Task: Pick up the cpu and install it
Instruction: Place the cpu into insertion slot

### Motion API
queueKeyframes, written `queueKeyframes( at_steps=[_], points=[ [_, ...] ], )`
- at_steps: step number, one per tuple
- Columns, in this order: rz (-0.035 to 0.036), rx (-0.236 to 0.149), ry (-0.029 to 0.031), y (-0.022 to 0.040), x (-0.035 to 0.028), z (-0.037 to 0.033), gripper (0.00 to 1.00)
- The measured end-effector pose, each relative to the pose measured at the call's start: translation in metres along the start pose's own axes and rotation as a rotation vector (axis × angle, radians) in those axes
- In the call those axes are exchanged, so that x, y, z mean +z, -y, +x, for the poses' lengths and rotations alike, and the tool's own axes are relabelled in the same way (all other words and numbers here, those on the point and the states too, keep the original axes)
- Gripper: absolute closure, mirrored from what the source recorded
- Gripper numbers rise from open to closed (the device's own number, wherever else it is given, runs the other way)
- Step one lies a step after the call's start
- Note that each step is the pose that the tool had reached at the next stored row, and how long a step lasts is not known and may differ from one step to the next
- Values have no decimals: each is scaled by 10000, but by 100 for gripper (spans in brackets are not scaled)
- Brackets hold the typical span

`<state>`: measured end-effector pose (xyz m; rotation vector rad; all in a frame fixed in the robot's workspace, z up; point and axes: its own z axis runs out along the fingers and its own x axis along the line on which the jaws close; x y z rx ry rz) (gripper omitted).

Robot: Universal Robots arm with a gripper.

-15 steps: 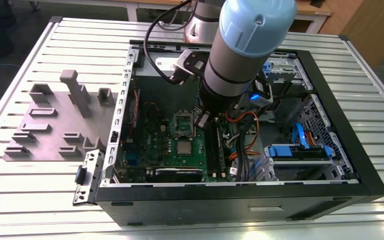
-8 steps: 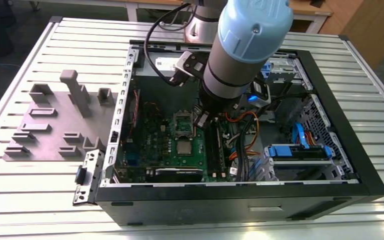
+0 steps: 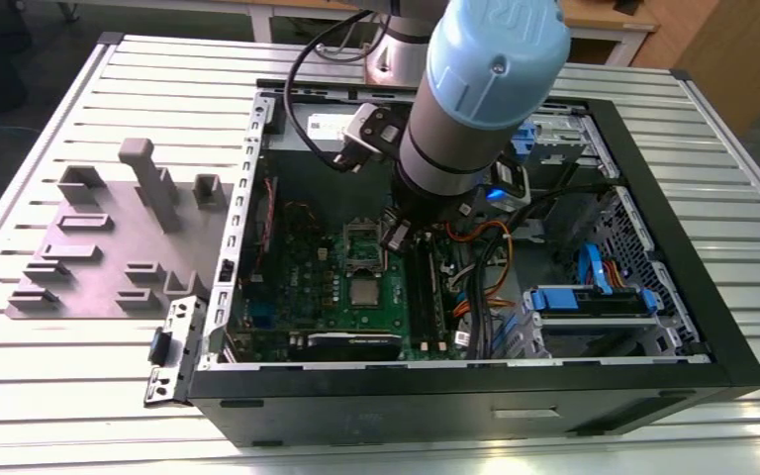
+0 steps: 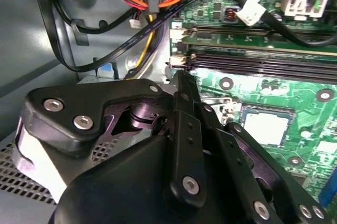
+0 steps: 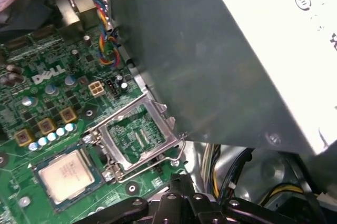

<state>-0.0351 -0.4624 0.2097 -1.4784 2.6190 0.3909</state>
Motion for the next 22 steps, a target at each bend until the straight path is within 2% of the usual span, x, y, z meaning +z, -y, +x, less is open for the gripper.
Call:
queueKeyframes(
  at_steps=[4, 9, 13, 16, 20, 22],
  points=[
    [-6, -23, -1, -13, 39, -23, 89],
    [-29, -128, -22, -29, 69, -4, 89],
    [-37, -140, -17, -29, 82, -4, 89],
    [-52, -141, 7, -31, 94, -8, 89],
    [-92, -143, 78, -37, 110, -18, 89],
    [-102, -144, 93, -43, 116, -28, 89]
  ],
)
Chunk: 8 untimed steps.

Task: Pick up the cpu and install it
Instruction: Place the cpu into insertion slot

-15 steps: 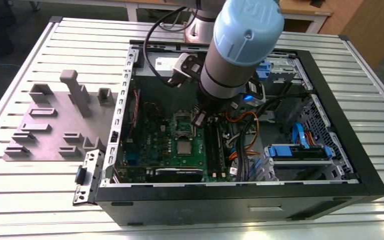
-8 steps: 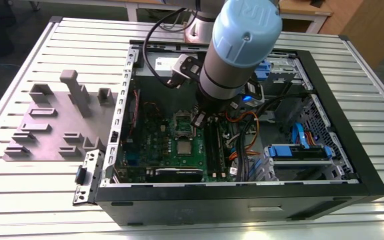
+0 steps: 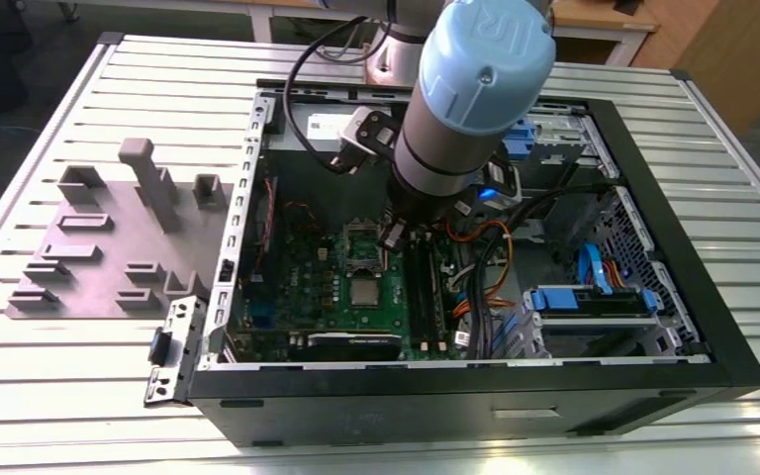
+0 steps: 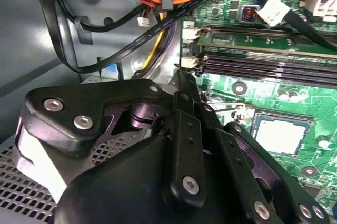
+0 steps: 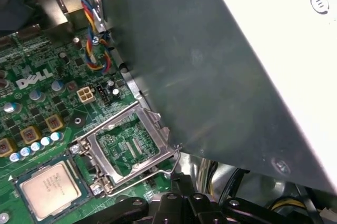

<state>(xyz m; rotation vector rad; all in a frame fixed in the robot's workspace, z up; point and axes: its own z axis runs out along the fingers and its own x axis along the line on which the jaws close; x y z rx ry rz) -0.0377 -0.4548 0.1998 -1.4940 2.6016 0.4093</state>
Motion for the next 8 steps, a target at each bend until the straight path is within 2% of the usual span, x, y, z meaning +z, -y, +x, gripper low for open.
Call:
queueKeyframes(
  at_steps=[8],
  points=[
    [-28, -46, 22, -22, 34, -40, 89]
  ],
)
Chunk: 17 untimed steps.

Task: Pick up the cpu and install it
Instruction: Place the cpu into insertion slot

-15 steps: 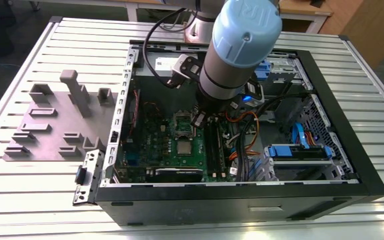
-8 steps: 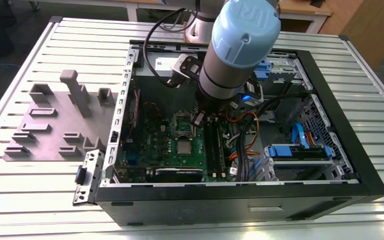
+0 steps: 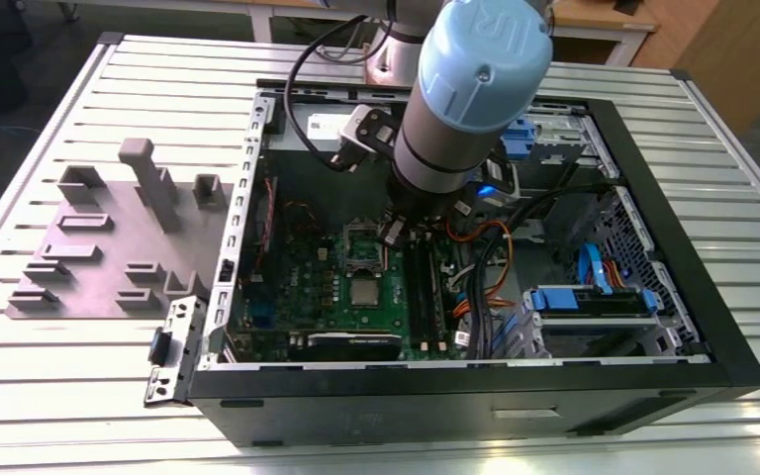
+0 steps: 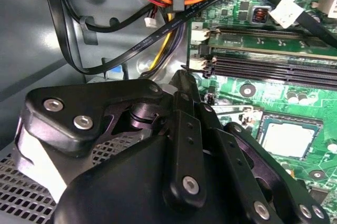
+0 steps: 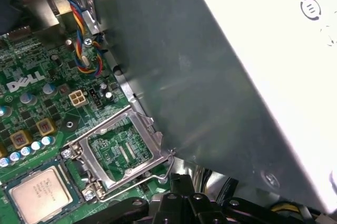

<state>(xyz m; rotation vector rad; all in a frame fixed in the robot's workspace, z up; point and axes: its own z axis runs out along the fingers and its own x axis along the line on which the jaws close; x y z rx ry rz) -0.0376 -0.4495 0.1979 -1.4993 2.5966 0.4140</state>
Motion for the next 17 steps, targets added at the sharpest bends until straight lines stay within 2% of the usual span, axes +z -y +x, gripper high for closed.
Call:
queueKeyframes(
  at_steps=[5, 11, 17],
  points=[
    [-28, -64, 8, -1, 19, -2, 89],
    [-82, -100, 81, 3, 45, 3, 89],
    [-90, -116, 86, -5, 54, 11, 89]
  ],
)
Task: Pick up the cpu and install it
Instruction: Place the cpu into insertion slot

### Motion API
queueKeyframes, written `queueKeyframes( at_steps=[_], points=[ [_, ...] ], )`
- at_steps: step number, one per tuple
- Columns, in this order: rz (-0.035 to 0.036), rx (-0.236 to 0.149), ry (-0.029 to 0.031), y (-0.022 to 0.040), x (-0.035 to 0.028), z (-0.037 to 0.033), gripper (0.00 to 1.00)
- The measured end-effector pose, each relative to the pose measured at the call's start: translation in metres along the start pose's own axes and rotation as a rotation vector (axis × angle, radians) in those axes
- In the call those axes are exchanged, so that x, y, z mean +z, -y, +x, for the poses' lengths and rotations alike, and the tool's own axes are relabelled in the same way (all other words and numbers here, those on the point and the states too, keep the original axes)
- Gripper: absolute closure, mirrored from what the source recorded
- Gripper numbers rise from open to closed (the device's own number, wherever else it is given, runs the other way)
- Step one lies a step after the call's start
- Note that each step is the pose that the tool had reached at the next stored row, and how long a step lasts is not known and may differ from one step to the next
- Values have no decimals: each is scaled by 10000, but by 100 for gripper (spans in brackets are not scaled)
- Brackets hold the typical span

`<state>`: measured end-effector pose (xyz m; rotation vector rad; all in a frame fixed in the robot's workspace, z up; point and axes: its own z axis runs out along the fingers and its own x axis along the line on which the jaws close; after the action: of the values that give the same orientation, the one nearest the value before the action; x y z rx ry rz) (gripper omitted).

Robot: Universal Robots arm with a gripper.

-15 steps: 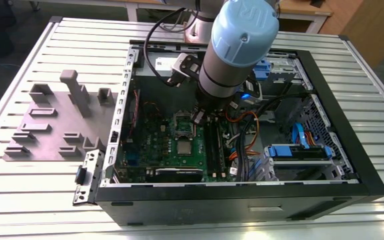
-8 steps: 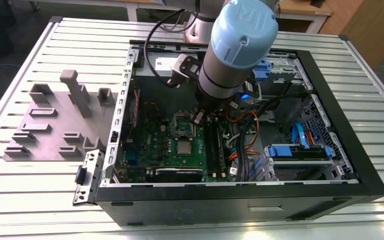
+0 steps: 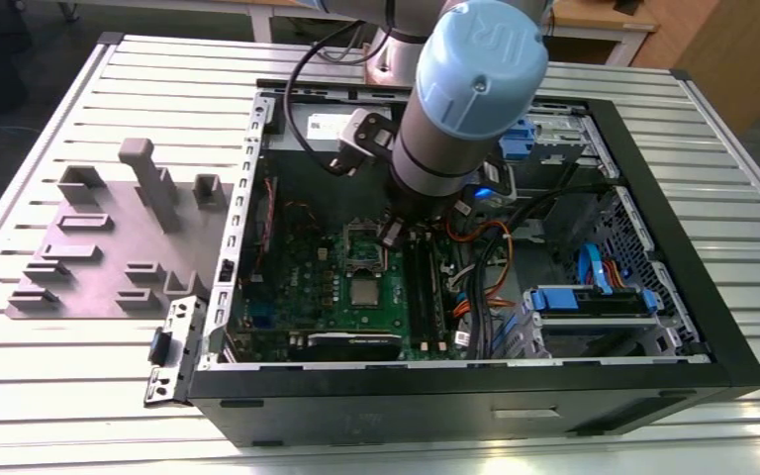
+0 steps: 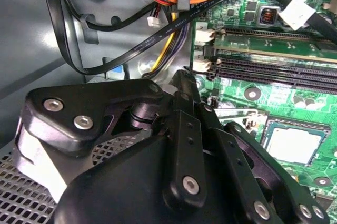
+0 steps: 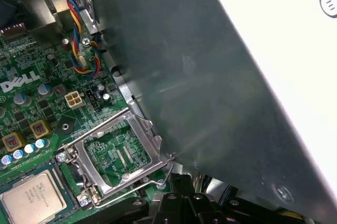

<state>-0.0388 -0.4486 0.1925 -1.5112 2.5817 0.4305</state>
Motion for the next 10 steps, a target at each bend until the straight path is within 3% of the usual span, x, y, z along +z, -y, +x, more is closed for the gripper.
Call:
queueKeyframes(
  at_steps=[10],
  points=[
    [5, 0, -9, -39, 2, 22, 89]
  ],
)
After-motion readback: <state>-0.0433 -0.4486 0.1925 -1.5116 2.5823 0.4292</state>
